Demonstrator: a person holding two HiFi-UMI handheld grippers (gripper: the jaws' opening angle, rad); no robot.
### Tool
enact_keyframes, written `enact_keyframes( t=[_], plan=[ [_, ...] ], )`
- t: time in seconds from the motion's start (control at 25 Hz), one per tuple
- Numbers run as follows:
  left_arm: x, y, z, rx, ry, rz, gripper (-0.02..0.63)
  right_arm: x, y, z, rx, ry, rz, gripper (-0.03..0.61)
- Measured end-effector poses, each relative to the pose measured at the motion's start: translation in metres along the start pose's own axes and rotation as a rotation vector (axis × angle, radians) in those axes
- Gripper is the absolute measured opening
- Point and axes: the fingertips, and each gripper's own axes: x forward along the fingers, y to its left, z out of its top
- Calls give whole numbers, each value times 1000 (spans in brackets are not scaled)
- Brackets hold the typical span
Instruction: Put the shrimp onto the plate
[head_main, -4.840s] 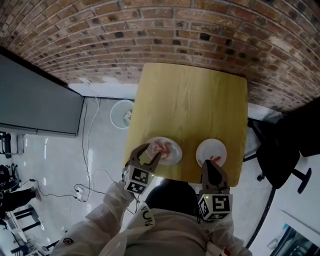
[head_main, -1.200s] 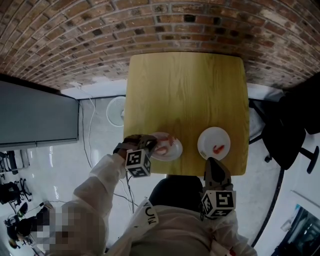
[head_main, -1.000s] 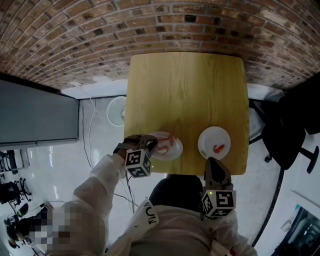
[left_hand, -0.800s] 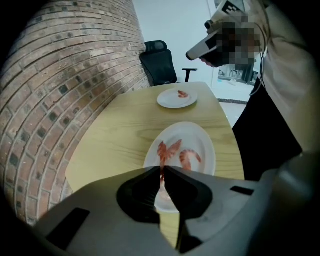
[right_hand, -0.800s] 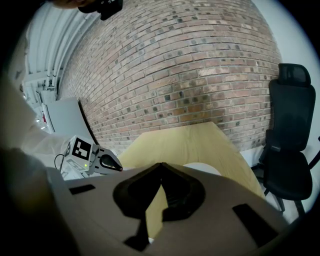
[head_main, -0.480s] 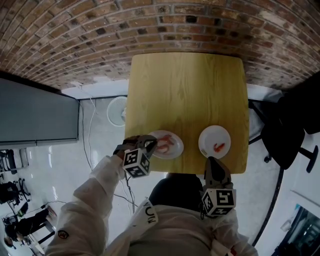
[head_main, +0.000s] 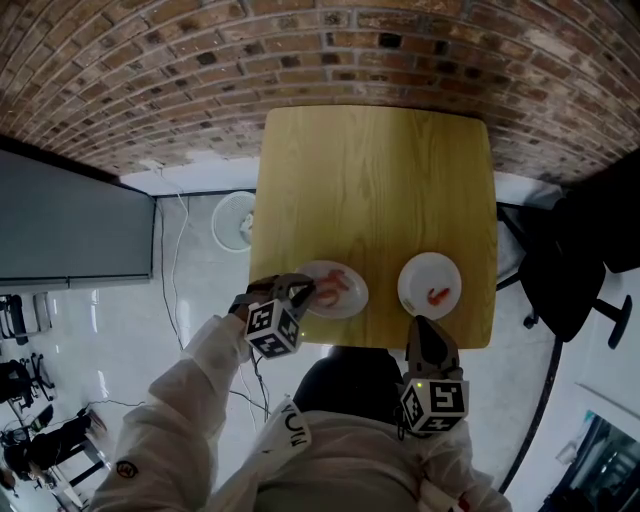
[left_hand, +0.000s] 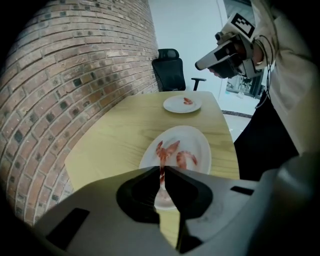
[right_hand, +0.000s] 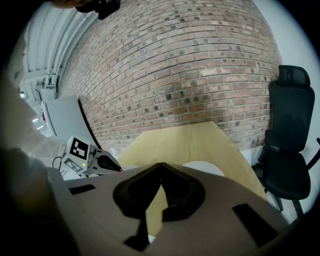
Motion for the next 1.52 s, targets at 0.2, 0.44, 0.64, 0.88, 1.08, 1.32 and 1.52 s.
enact_keyframes(
  t=[0.2,0.44,0.64,0.88,1.08,1.32,1.52],
  plan=[
    [-1,1,0,-29,-17,10,35,0,2,-1,-6,1,-2,23],
    [-5,1,1,-51,-40,18,35,0,6,-3,-7,7,-6,23],
    [-9,-3,1,-71,-34,5,35,0,6,-3,-9,6,-8,23],
    [-7,0,-1,-64,-48,24,35,1,9,-4,-9,8,-3,23],
    [-10,-2,0,-60,-47,18,35,1,9,-5,-9,10,-3,23],
    [-16,-2,8,-50,-65,22,31,2,8,-4,-5,8,-5,23],
    [-21,-3,20,-37,-82,19,29,-1,5,-3,0,-3,-14,23]
  ],
)
